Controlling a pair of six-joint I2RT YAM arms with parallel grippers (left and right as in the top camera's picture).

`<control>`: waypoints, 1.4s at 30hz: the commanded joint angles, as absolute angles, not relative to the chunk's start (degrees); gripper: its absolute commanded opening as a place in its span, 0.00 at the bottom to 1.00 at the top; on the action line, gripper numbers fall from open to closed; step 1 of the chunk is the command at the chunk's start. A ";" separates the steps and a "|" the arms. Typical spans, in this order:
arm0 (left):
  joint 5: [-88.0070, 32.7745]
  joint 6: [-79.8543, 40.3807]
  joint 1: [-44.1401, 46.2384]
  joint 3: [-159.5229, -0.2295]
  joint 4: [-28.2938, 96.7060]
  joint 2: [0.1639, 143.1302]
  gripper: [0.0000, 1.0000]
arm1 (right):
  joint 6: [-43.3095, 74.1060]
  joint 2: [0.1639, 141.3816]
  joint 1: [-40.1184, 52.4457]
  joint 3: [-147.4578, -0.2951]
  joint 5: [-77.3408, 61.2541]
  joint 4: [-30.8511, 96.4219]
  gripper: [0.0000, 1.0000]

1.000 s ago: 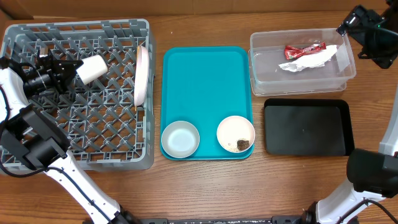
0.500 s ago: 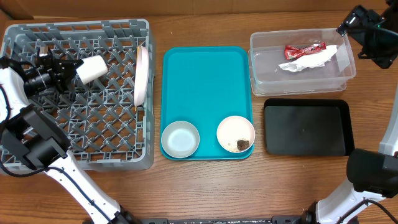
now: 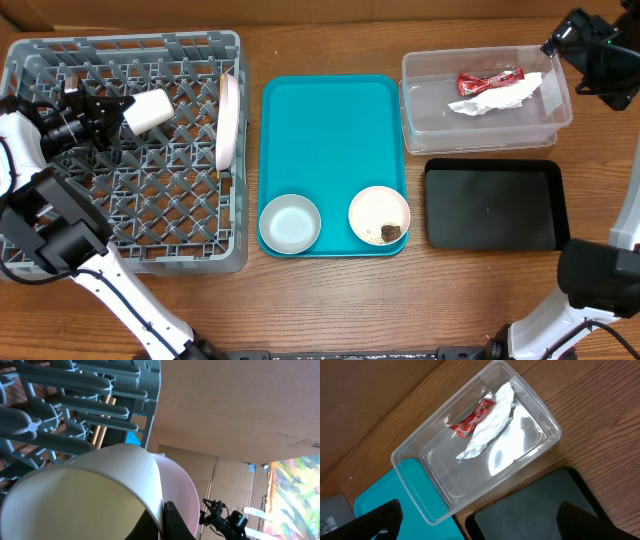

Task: Sort waste into correct bins and load items into the dishwasher
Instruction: 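Lower the cup upside down into the rack and open the left gripper, then raise the left gripper up out of the rack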

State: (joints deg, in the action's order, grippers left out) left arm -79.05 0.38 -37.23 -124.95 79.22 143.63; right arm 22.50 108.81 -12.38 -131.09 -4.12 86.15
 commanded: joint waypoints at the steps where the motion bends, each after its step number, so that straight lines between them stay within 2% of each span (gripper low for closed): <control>1: -64.66 0.80 -37.54 -122.04 80.09 145.08 0.04 | 22.74 108.51 -12.51 -131.96 -4.14 85.82 1.00; 6: -62.11 0.91 -39.86 -122.32 82.43 145.05 0.05 | 22.74 108.51 -12.51 -131.96 -4.14 85.82 1.00; 10: -51.51 0.34 -40.62 -122.37 82.52 145.05 0.12 | 22.74 108.51 -12.51 -131.96 -4.14 85.82 1.00; 14: -48.88 -1.32 -40.58 -122.37 82.59 145.05 0.15 | 22.74 108.51 -12.51 -131.96 -4.14 85.82 1.00; 17: -48.88 -1.30 -40.86 -122.58 83.68 145.05 0.27 | 22.74 108.51 -12.51 -131.96 -4.14 85.82 1.00; 19: -48.77 -1.28 -40.99 -123.11 84.66 145.05 0.38 | 22.74 108.51 -12.51 -131.96 -4.14 85.82 1.00; 20: -48.01 -1.28 -41.10 -124.03 85.82 145.05 0.54 | 22.74 108.51 -12.51 -131.96 -4.14 85.82 1.00; 22: -46.50 -1.28 -41.19 -125.54 87.35 145.05 0.66 | 22.74 108.51 -12.51 -131.96 -4.14 85.82 1.00; 25: -42.94 -1.30 -41.23 -130.26 91.39 144.86 0.70 | 22.74 108.51 -12.51 -131.96 -4.14 85.82 1.00; 29: -39.00 -1.85 -41.23 -138.52 96.86 144.05 0.69 | 22.74 108.51 -12.51 -131.96 -4.14 85.82 1.00; 36: -34.06 -5.80 -40.84 -146.61 96.47 139.39 0.68 | 22.74 108.51 -12.51 -131.96 -4.14 85.82 1.00; 37: -34.13 -5.80 -40.53 -147.59 96.51 138.76 0.63 | 22.74 108.51 -12.51 -131.96 -4.14 85.82 1.00; 38: -34.17 -5.80 -40.34 -148.07 96.79 138.37 0.53 | 22.74 108.51 -12.51 -131.96 -4.14 85.82 1.00; 39: -35.05 -5.76 -39.44 -148.42 96.82 137.25 0.09 | 22.74 108.51 -12.51 -131.96 -4.14 85.82 1.00; 40: -35.51 -5.48 -38.68 -148.42 96.77 136.57 0.04 | 22.74 108.51 -12.51 -131.96 -4.14 85.82 1.00; 42: -35.86 -3.99 -36.95 -148.42 96.36 135.48 0.04 | 22.74 108.51 -12.51 -131.96 -4.14 85.82 1.00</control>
State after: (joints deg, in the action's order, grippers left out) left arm -35.48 -5.41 -40.12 -146.69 96.60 139.90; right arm 22.48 108.81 -12.38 -131.09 -4.12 86.11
